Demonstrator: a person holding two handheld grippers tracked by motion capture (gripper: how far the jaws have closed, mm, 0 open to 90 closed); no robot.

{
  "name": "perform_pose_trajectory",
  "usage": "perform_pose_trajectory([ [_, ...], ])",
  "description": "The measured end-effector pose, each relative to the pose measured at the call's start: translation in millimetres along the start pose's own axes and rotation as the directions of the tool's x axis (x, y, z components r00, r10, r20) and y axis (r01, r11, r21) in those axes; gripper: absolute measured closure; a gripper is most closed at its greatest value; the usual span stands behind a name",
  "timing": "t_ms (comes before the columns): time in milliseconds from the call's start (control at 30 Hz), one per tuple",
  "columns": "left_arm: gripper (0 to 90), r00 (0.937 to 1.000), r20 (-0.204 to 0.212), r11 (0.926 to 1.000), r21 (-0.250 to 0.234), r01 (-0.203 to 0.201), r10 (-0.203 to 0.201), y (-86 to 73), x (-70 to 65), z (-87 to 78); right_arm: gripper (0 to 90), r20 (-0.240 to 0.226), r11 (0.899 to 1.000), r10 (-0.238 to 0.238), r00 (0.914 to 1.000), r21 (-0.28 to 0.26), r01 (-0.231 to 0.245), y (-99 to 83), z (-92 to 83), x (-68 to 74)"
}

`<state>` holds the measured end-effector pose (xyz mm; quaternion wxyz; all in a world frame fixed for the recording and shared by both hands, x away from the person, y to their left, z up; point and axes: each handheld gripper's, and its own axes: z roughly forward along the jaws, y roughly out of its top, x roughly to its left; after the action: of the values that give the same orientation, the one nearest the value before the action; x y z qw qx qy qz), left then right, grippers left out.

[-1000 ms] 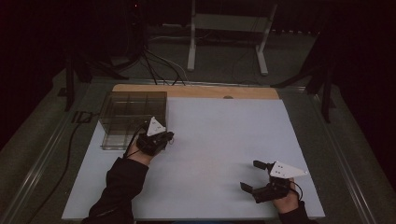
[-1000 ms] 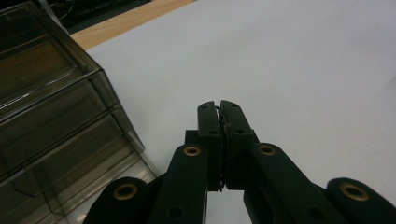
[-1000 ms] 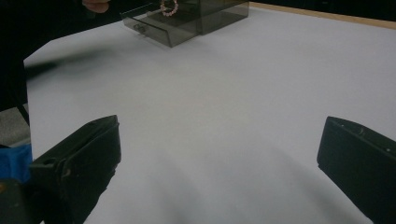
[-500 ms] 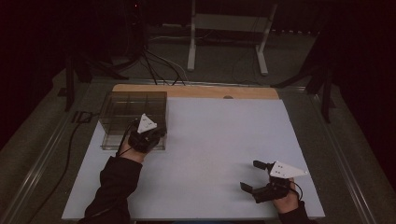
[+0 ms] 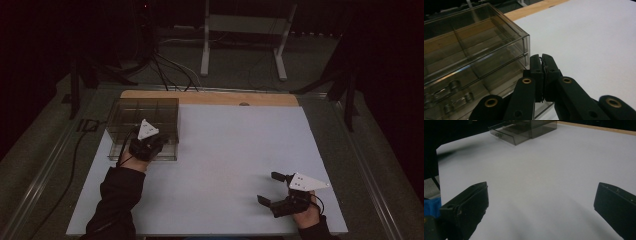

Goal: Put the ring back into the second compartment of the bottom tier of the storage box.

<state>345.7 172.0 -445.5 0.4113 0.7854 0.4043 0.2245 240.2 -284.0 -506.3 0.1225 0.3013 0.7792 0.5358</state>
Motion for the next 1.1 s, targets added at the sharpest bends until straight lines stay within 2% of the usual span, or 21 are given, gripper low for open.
perform_pose_trajectory([
  [333,90.0,0.9991,-0.031,0.9995,-0.011,0.029,-0.029,-1.9,13.6,-7.8,0.0,0.0,1.0,0.0,1.0,-0.002,0.0,0.1,-0.3,-0.1],
  [500,89.9,0.9974,-0.047,0.9984,-0.009,0.055,-0.055,-5.9,24.5,-10.9,0.0,0.001,1.0,0.001,1.0,-0.001,-0.001,0.1,-0.2,-0.2],
  [733,89.9,0.9956,-0.062,0.9974,-0.013,0.07,-0.071,-9.3,31.1,-11.8,0.0,0.0,1.0,0.0,1.0,0.0,0.0,0.1,0.0,0.1],
  [767,89.9,0.9939,-0.078,0.997,-0.005,0.078,-0.078,-12.4,35.9,-11.3,0.0,0.0,1.0,0.002,1.0,0.001,-0.002,0.0,0.0,0.0],
  [867,89.9,0.9918,-0.092,0.996,0.006,0.089,-0.088,-16.2,41.2,-10.3,0.0,0.0,1.0,0.001,1.0,0.0,-0.001,0.1,-0.1,0.1],
  [1100,89.9,0.988,-0.109,0.9937,0.013,0.111,-0.109,-24.0,50.1,-8.4,0.0,0.0,1.0,0.001,1.0,0.002,-0.001,0.1,0.1,0.2],
])
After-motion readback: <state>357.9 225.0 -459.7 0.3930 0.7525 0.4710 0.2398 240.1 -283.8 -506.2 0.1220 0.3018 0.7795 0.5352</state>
